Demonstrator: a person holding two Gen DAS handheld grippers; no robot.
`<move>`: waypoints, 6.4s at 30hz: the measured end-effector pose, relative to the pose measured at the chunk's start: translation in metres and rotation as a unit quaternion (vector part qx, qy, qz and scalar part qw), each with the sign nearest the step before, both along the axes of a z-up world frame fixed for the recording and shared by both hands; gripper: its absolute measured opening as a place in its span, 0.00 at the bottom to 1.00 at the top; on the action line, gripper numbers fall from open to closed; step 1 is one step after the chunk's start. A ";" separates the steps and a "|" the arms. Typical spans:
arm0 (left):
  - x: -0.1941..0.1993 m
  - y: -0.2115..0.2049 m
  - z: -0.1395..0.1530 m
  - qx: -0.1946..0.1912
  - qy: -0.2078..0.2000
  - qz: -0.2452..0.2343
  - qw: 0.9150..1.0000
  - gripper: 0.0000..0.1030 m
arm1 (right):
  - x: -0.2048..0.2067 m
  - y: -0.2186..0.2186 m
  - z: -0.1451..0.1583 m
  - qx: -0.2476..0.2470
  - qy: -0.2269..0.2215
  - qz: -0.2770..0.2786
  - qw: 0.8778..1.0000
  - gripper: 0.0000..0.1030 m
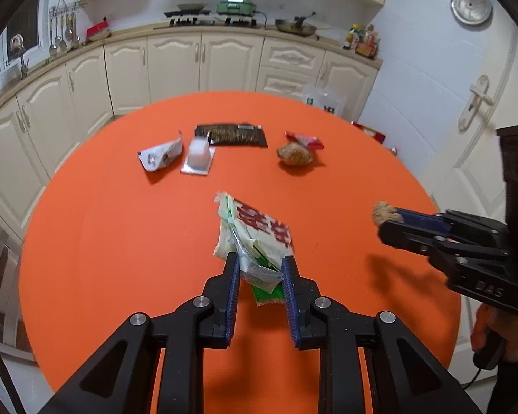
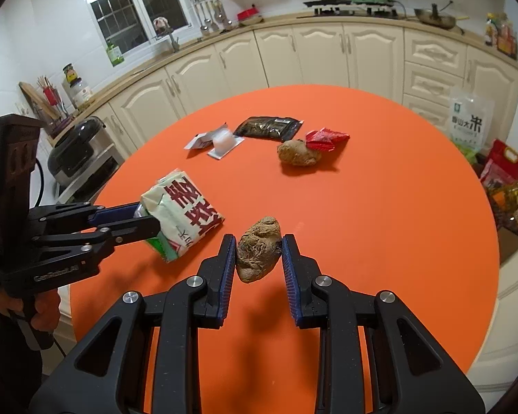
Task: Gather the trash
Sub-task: 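Carry the snack bag and brown lump to the blue bin and open both grippers, then move both tools back over the table toward the remaining packets, then grasp the white wrapper with the left gripper while the right grasps the red packet, then carry the wrapper and red packet to the blue bin and open both grippers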
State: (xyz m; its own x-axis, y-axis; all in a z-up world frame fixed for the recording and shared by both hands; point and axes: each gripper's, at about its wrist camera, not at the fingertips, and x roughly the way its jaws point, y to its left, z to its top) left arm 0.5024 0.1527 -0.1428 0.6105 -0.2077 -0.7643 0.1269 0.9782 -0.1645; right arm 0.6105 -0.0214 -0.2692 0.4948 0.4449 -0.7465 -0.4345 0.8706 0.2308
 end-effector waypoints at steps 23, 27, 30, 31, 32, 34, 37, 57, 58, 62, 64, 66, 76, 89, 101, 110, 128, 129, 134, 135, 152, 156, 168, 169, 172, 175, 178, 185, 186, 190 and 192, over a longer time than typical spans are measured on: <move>-0.002 0.000 0.011 0.021 -0.030 0.033 0.999 0.06 | -0.014 -0.011 -0.003 0.018 0.003 -0.005 1.000 0.25; -0.016 -0.015 0.021 0.027 -0.042 0.018 0.999 0.05 | -0.024 -0.018 0.001 0.020 -0.003 -0.006 1.000 0.25; -0.023 -0.031 0.028 0.029 -0.050 0.002 0.998 0.04 | -0.030 -0.026 0.005 0.024 -0.006 -0.012 1.000 0.25; -0.025 -0.035 0.030 0.030 -0.052 -0.001 0.998 0.04 | -0.032 -0.030 0.007 0.025 -0.007 -0.015 1.000 0.25; -0.028 -0.040 0.033 0.032 -0.056 -0.004 0.998 0.04 | -0.034 -0.034 0.008 0.026 -0.008 -0.017 0.999 0.25; -0.033 -0.048 0.037 0.033 -0.058 -0.009 0.998 0.04 | -0.040 -0.040 0.012 0.030 -0.011 -0.019 0.999 0.25; -0.040 -0.060 0.044 0.033 -0.063 -0.015 0.997 0.04 | -0.045 -0.046 0.016 0.033 -0.016 -0.021 0.999 0.25; -0.034 -0.290 0.055 0.042 -0.075 -0.182 0.979 0.04 | -0.129 -0.239 0.047 -0.009 -0.062 -0.171 0.983 0.25; -0.031 -0.313 0.050 0.042 -0.072 -0.197 0.977 0.04 | -0.133 -0.250 0.046 -0.011 -0.061 -0.179 0.982 0.25; -0.009 -0.374 0.028 0.058 -0.056 -0.235 0.969 0.04 | -0.144 -0.304 0.028 -0.025 -0.045 -0.226 0.973 0.25; 0.005 -0.408 0.010 0.071 -0.043 -0.250 0.965 0.04 | -0.146 -0.323 0.016 -0.029 -0.035 -0.244 0.969 0.25; 0.017 -0.433 -0.002 0.082 -0.032 -0.261 0.961 0.04 | -0.145 -0.340 0.005 -0.031 -0.024 -0.253 0.967 0.25; 0.070 -0.531 -0.061 0.140 0.003 -0.279 0.950 0.15 | -0.133 -0.391 -0.060 -0.019 0.029 -0.278 0.960 0.25; 0.074 -0.519 -0.060 0.152 -0.022 -0.221 0.963 0.49 | -0.114 -0.398 -0.089 -0.018 0.039 -0.294 0.955 0.25; 0.005 -0.427 0.004 0.113 -0.086 -0.178 0.974 0.69 | -0.120 -0.343 -0.012 -0.014 -0.014 -0.290 0.957 0.90; -0.049 -0.285 0.073 0.076 -0.161 -0.091 0.980 0.91 | -0.106 -0.212 0.083 -0.018 -0.087 -0.207 0.974 1.00; 0.057 -0.032 0.008 0.059 -0.043 0.109 0.991 0.79 | 0.076 0.001 0.054 -0.062 -0.040 -0.089 0.993 1.00; 0.067 -0.033 -0.003 0.061 -0.029 0.110 0.992 0.72 | 0.085 0.002 0.045 -0.062 -0.030 -0.089 0.994 1.00; 0.109 -0.039 -0.023 0.077 -0.008 0.123 0.989 0.68 | 0.111 -0.001 0.015 -0.057 0.000 -0.093 0.994 1.00; 0.113 -0.039 -0.025 0.072 -0.007 0.122 0.990 0.70 | 0.115 -0.001 0.011 -0.057 0.002 -0.094 0.994 1.00; 0.178 -0.021 -0.051 0.056 0.004 0.104 0.993 0.22 | 0.174 0.014 -0.032 -0.036 0.052 -0.091 0.994 1.00; 0.174 -0.006 -0.044 0.039 0.004 0.101 0.994 0.11 | 0.178 0.030 -0.037 -0.064 0.048 -0.077 0.994 0.78; 0.111 0.026 0.015 -0.027 -0.021 0.068 0.997 0.08 | 0.129 0.018 -0.001 0.004 0.025 -0.041 0.999 0.30; 0.102 0.025 0.018 -0.026 -0.025 0.065 0.997 0.08 | 0.121 0.012 0.003 0.012 0.019 -0.044 0.999 0.30; 0.077 0.004 0.027 -0.016 -0.035 0.044 0.998 0.08 | 0.090 -0.012 0.014 0.057 0.016 -0.044 0.997 0.30; 0.052 -0.024 0.031 -0.019 -0.038 0.014 0.999 0.08 | 0.055 -0.036 0.022 0.073 0.004 -0.046 0.996 0.30; 0.028 -0.058 0.037 -0.026 -0.041 -0.030 0.998 0.08 | 0.011 -0.066 0.031 0.082 -0.015 -0.052 0.995 0.30; 0.003 -0.171 0.044 -0.029 -0.032 -0.135 0.990 0.08 | -0.077 -0.159 0.043 0.056 -0.048 -0.118 0.990 0.30; 0.002 -0.187 0.044 -0.029 -0.029 -0.149 0.988 0.08 | -0.085 -0.169 0.043 0.051 -0.050 -0.128 0.989 0.30; -0.003 -0.258 0.041 -0.002 -0.026 -0.196 0.980 0.08 | -0.124 -0.232 0.041 0.025 -0.056 -0.186 0.981 0.30; -0.003 -0.289 0.032 0.002 -0.015 -0.221 0.975 0.08 | -0.134 -0.251 0.037 -0.006 -0.056 -0.210 0.976 0.30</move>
